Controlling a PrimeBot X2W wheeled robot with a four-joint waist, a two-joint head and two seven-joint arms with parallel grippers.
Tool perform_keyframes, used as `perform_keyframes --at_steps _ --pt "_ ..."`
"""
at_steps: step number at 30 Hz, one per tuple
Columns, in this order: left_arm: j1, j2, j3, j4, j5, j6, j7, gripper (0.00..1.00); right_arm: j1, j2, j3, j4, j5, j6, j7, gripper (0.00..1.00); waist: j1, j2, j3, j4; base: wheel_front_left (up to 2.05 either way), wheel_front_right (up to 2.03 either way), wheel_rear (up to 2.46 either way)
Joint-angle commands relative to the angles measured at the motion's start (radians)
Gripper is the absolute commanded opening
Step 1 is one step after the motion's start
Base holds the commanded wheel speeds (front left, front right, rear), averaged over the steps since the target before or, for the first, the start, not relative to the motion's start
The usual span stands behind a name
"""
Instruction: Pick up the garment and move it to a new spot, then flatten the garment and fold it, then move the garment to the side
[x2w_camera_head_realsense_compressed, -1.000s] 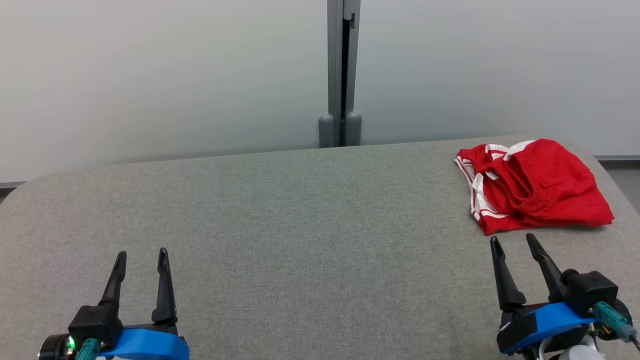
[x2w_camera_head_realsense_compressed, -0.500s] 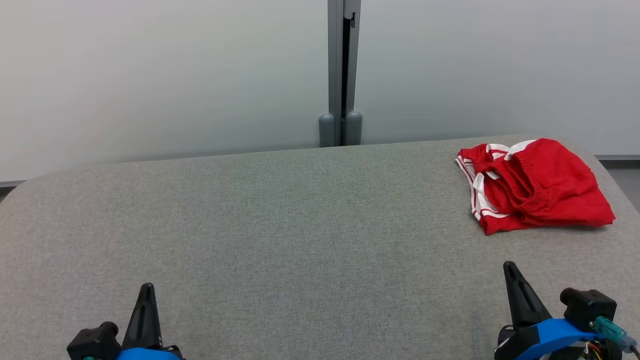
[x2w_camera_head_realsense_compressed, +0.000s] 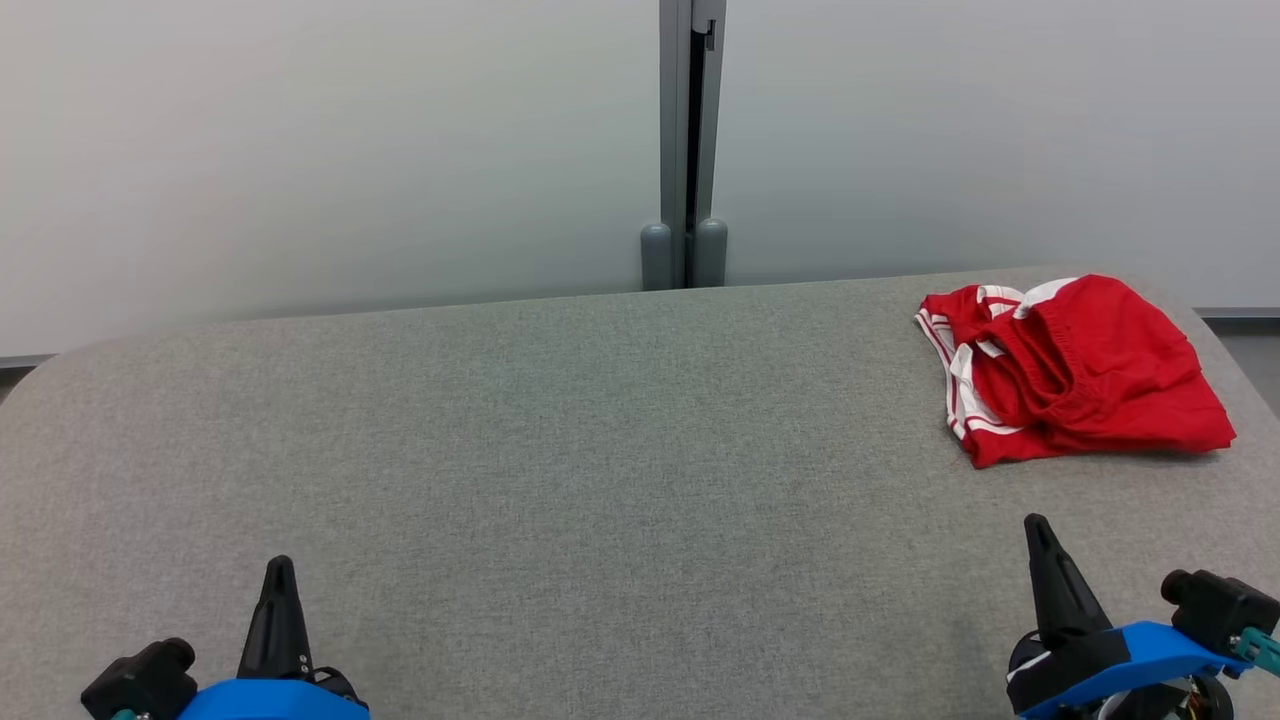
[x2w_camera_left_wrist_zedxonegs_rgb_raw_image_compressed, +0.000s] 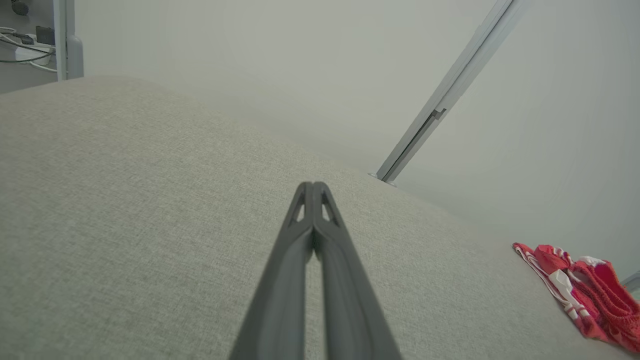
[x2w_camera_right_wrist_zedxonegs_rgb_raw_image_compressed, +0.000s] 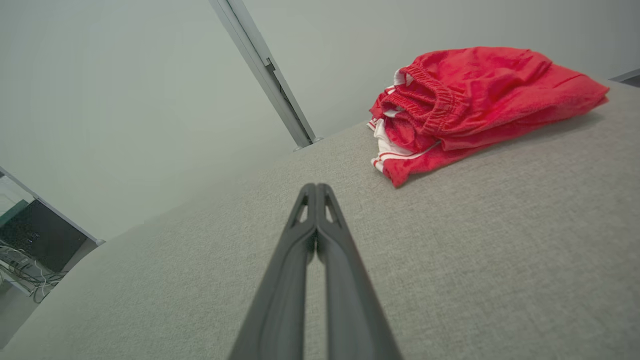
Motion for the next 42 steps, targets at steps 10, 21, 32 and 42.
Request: perform_keyframes --at_steps 10,21,32,42 --pt "-0.048 0.003 0.008 -0.028 -0.171 -0.003 0.039 0.0 -0.024 0.006 -0.02 -0.036 0.164 0.0 0.041 0.0 0.0 -0.0001 0.004 0.004 0.0 0.0 0.0" --pt "-0.064 0.003 0.013 -0.038 -0.344 -0.004 0.081 0.0 -0.028 0.014 -0.035 -0.055 0.326 0.0 0.084 0.0 0.0 -0.0001 0.009 0.008 0.0 0.0 0.0" --pt "-0.076 0.002 0.018 -0.045 -0.472 -0.005 0.112 0.0 -0.031 0.019 -0.047 -0.069 0.446 0.0 0.115 0.0 0.0 -0.0001 0.013 0.011 0.0 0.0 0.0" --pt "-0.086 0.002 0.022 -0.052 -0.588 -0.006 0.141 0.0 -0.034 0.025 -0.057 -0.08 0.556 0.0 0.144 0.0 0.0 -0.0001 0.017 0.015 0.0 0.0 0.0"
